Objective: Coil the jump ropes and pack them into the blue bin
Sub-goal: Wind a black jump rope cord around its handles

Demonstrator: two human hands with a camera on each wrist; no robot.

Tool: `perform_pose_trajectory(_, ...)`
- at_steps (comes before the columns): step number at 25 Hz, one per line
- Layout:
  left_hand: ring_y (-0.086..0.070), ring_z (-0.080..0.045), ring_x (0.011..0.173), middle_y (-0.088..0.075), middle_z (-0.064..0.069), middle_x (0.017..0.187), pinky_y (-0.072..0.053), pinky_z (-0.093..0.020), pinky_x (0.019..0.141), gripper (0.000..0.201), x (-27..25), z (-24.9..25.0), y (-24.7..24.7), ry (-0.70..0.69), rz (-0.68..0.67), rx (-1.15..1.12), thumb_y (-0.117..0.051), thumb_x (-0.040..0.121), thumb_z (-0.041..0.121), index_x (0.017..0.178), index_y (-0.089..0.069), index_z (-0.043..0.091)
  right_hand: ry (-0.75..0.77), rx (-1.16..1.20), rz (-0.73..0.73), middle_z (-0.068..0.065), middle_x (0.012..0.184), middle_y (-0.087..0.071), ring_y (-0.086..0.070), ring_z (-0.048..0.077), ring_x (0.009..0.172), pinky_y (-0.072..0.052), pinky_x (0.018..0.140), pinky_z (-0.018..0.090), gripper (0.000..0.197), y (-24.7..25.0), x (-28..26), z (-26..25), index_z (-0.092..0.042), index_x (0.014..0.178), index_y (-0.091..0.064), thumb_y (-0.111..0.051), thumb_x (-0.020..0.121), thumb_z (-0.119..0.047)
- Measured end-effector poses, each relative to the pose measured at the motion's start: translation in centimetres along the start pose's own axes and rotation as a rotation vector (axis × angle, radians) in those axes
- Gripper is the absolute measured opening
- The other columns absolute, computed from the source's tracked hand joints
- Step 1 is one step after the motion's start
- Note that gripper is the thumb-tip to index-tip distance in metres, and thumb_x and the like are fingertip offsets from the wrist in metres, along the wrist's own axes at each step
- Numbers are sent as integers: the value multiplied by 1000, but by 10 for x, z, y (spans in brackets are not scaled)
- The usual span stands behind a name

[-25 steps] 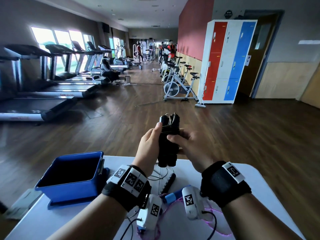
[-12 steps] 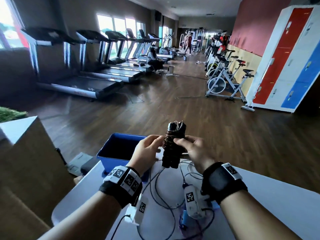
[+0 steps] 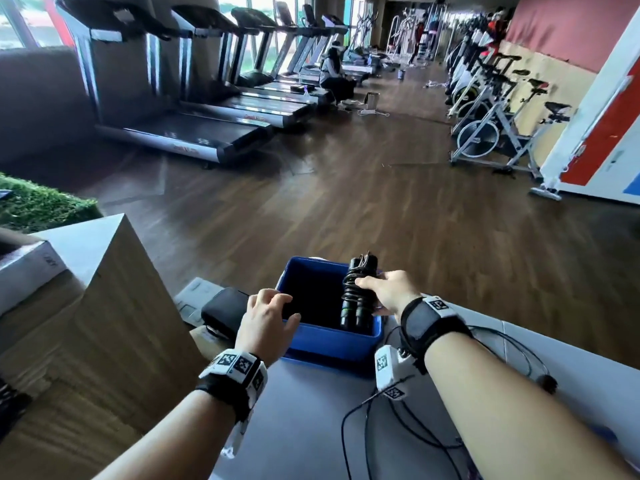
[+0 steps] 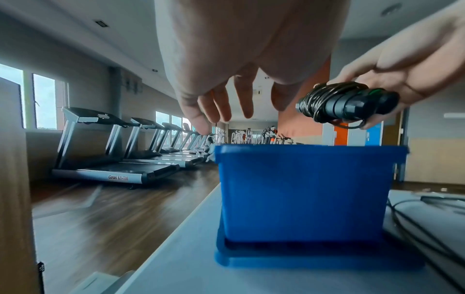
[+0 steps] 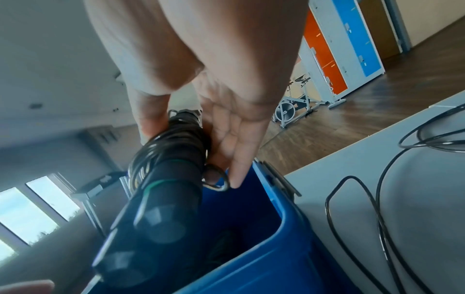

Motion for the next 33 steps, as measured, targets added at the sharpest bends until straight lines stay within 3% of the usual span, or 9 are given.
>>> perform_pose_trajectory(3, -45, -30, 124, -53, -5, 138, -44, -40, 105, 61, 5, -17, -14, -39, -43, 66, -66, 91, 44, 142, -54, 12, -90, -201, 2, 14, 83, -75, -74, 31, 72, -63, 62, 49, 47, -25, 35, 6, -3, 93, -70, -89, 64, -35)
perform_pose_trajectory(5, -45, -29, 122, -53, -5, 137, -44, -39, 104, 65, 7, -23, -22, -49, -48, 76, -65, 92, 47, 143, -51, 11, -127, -348, -5, 14, 81, -75, -74, 32, 72, -64, 67, 48, 50, -40, 61, 12, -2, 92, -70, -87, 65, -40)
perform_pose_trajectory(8, -45, -27, 117, -53, -4, 133, -45, -37, 103, 66, 10, -31, -29, -66, -12, 59, -67, 89, 50, 140, -54, 11, -186, -599, -29, 11, 101, -76, -73, 30, 88, -59, 86, 38, 56, -54, 82, 14, -5, 102, -74, -84, 66, -47)
perform_pose_trajectory(10, -45, -26, 117, -52, -4, 135, -44, -37, 104, 69, 12, -37, -31, -53, -9, 26, -68, 87, 53, 140, -55, 12, -230, -697, -35, 12, 113, -73, -70, 30, 101, -53, 87, 32, 54, -59, 88, 12, -6, 112, -73, -82, 75, -44)
perform_pose_trajectory(16, -45, -23, 122, -50, -1, 140, -41, -35, 107, 74, 4, -43, -36, -20, -39, 7, -67, 86, 57, 143, -53, 12, -275, -694, -160, 16, 141, -57, -57, 33, 129, -49, 104, 39, 51, -55, 105, -7, -4, 137, -57, -71, 92, -24)
perform_pose_trajectory(19, -43, -22, 124, -48, 0, 142, -40, -34, 108, 75, 5, -42, -36, -4, -47, -11, -67, 87, 58, 144, -52, 12, -199, -1056, -73, 12, 125, -68, -64, 31, 116, -48, 91, 32, 43, -59, 98, -10, -10, 119, -69, -70, 90, -42)
perform_pose_trajectory(23, -43, -20, 123, -49, 3, 141, -41, -35, 109, 76, 7, -43, -35, -2, -49, -19, -65, 86, 62, 144, -52, 13, -144, -1148, -49, 10, 101, -71, -67, 32, 90, -44, 71, 31, 17, -66, 105, 9, -16, 89, -66, -70, 82, -31)
perform_pose_trajectory(29, -42, -19, 125, -48, 5, 142, -40, -33, 108, 77, 7, -45, -34, 5, -49, -21, -65, 86, 62, 145, -51, 14, -137, -1174, -90, 10, 100, -69, -65, 32, 91, -48, 77, 33, 20, -73, 103, 27, -12, 79, -58, -61, 91, -27)
perform_pose_trajectory(33, -44, -21, 123, -50, 5, 140, -44, -36, 107, 76, 8, -46, -35, 8, -48, -14, -66, 85, 62, 143, -53, 15, -81, -1243, -101, 5, 73, -59, -59, 26, 73, -46, 72, 32, 19, -69, 104, 23, -14, 71, -58, -59, 89, -21)
Point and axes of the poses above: each hand's wrist, its own x-axis towards the middle knuckle, its own y-axis out of the back of the hand, z = x × y, the point moved 1 cm from there along x, towards the middle knuckle
